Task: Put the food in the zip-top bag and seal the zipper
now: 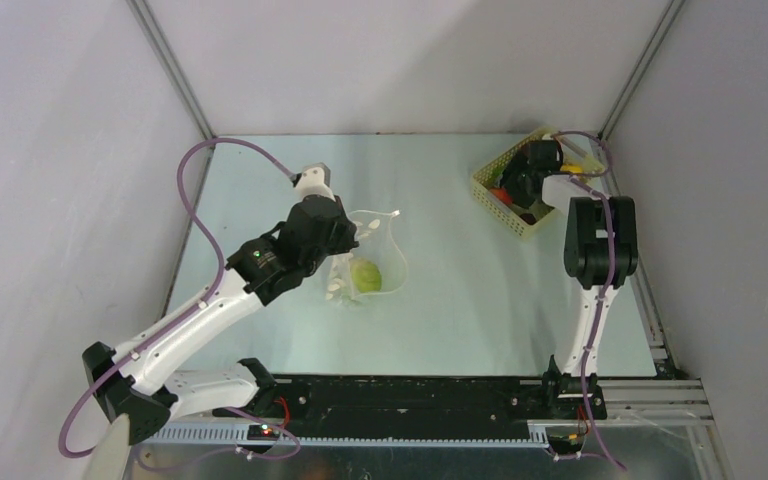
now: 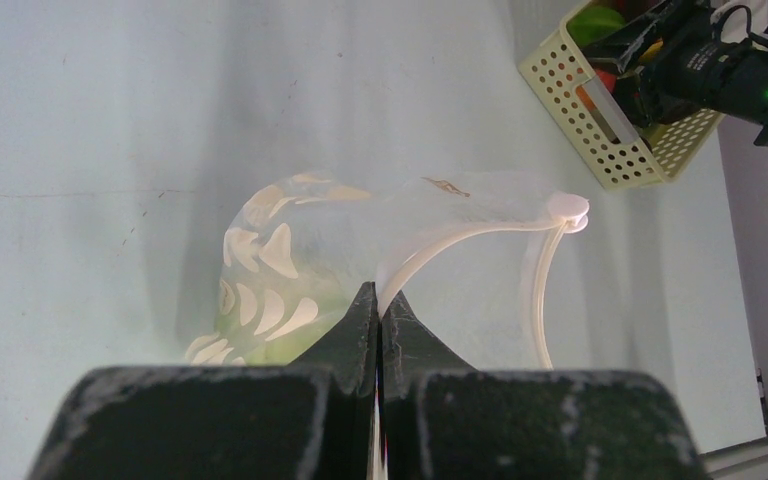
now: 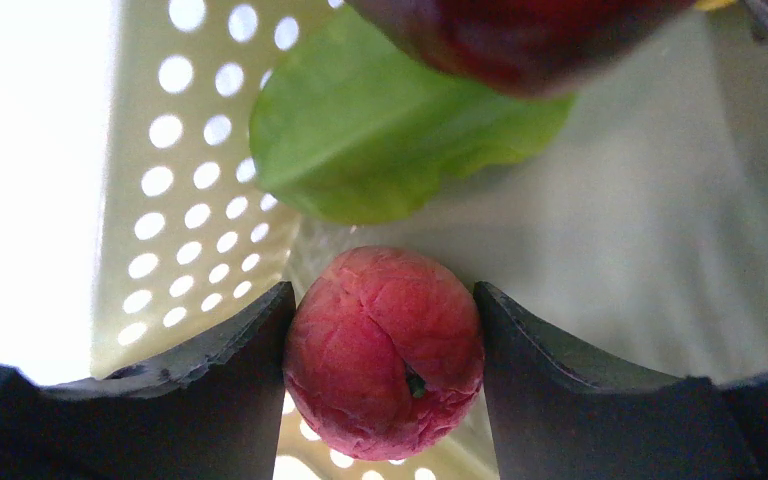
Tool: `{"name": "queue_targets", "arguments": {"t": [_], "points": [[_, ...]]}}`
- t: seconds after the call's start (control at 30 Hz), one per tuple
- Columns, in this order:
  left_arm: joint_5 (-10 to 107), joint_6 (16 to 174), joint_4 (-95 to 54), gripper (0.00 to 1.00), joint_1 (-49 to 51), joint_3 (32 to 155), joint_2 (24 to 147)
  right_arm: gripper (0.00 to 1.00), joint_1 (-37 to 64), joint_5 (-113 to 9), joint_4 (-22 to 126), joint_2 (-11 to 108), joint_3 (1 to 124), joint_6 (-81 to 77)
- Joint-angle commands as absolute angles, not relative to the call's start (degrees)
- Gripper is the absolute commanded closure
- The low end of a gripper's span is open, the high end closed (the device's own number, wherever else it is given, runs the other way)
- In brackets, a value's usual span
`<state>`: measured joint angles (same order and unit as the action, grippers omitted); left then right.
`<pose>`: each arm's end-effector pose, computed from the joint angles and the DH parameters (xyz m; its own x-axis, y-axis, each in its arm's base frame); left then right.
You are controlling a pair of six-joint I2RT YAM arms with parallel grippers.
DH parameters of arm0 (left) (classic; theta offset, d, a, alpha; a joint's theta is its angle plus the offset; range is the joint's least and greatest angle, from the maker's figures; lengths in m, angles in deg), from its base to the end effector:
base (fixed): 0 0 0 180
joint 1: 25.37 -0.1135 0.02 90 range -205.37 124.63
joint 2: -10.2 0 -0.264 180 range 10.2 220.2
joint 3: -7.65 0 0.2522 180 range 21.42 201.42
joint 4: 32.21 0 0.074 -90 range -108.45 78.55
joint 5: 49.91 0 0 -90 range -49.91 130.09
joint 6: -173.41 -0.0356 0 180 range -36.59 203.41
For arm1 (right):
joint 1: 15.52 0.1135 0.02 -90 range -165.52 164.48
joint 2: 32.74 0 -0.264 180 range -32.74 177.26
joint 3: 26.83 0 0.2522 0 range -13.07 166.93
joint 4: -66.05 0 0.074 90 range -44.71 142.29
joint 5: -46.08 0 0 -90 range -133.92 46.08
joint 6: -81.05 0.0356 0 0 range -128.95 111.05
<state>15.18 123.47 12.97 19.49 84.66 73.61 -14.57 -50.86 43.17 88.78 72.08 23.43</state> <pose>0.1789 -0.1569 0.3532 -0.5322 -0.2939 -0.7940 0.0561 0.9235 -0.3795 0.4673 0.0121 0.1636 -0.6563 0.5208 -0.5459 0.2964 0.8434 0.4482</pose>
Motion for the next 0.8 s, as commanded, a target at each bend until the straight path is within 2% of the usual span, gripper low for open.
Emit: {"name": "queue_targets", "arguments": {"t": [0.0,0.27,0.47,0.6,0.77], "points": [[15.25,123.45,10.95,1.00,19.27,86.49,71.83,0.66,-15.85,-50.47,43.89,81.35,69.56,22.32],[15.61,124.48,10.98,1.00,19.17,85.59,71.76,0.72,-17.68,-49.61,42.53,71.54,65.33,20.90],[16.38,124.23,11.05,1.00,19.20,85.49,72.02,0.74,-17.89,-49.31,41.15,64.86,63.21,19.36],[16.93,124.40,10.84,1.00,19.22,85.51,72.27,0.74,-17.54,-52.18,39.78,58.11,62.17,19.02],[17.44,124.57,10.45,1.00,19.18,85.42,72.14,0.75,-16.70,-62.61,39.51,49.96,58.59,21.87]]}}
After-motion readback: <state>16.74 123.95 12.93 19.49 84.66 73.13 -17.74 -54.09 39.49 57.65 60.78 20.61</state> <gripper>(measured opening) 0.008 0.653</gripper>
